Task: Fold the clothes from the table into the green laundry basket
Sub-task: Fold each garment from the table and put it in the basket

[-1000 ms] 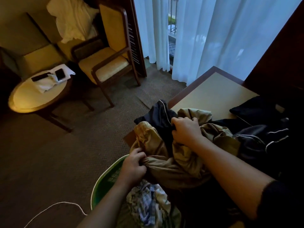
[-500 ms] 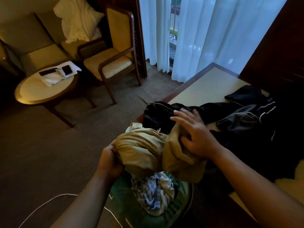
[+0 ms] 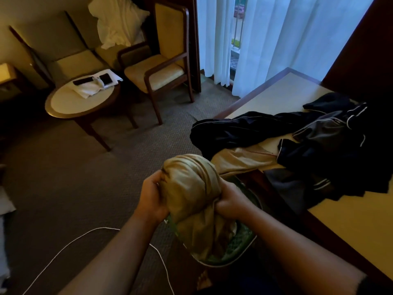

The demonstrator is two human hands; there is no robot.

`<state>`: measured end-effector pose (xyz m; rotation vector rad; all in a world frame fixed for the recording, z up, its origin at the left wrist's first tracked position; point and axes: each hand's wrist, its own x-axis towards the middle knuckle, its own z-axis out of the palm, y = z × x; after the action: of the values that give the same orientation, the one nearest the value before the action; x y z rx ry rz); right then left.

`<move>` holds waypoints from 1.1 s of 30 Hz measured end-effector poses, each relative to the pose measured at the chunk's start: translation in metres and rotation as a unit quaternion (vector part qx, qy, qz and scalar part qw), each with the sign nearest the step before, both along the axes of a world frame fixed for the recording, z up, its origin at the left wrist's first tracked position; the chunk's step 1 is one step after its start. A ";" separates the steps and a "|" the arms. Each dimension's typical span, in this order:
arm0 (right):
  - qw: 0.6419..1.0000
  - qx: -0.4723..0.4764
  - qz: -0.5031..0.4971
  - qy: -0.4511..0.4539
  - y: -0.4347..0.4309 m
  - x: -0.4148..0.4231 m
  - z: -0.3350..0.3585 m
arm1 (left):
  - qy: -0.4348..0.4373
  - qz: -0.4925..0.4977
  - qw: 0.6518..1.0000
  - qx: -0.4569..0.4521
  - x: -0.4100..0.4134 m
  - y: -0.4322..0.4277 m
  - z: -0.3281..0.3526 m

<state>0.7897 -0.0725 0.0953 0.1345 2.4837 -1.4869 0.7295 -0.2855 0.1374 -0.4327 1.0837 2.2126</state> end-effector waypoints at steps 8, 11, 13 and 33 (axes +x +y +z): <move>0.993 0.046 -0.054 -0.099 0.002 0.003 -0.025 | 0.104 -0.032 0.963 -0.247 -0.013 0.004 -0.045; 0.987 0.105 -0.059 -0.110 0.019 0.002 -0.028 | 0.124 -0.119 0.927 -0.333 -0.012 0.013 -0.059; 0.985 0.133 -0.066 -0.091 0.030 -0.001 -0.026 | 0.134 -0.147 0.913 -0.357 -0.013 0.027 -0.060; 0.959 0.225 -0.163 0.058 0.261 -0.118 0.028 | 0.447 -0.347 0.561 -0.604 -0.151 0.316 -0.041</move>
<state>0.6713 0.1888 0.1228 0.5763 2.9718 -1.0210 0.5789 0.0302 0.0962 0.6646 2.6365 0.5274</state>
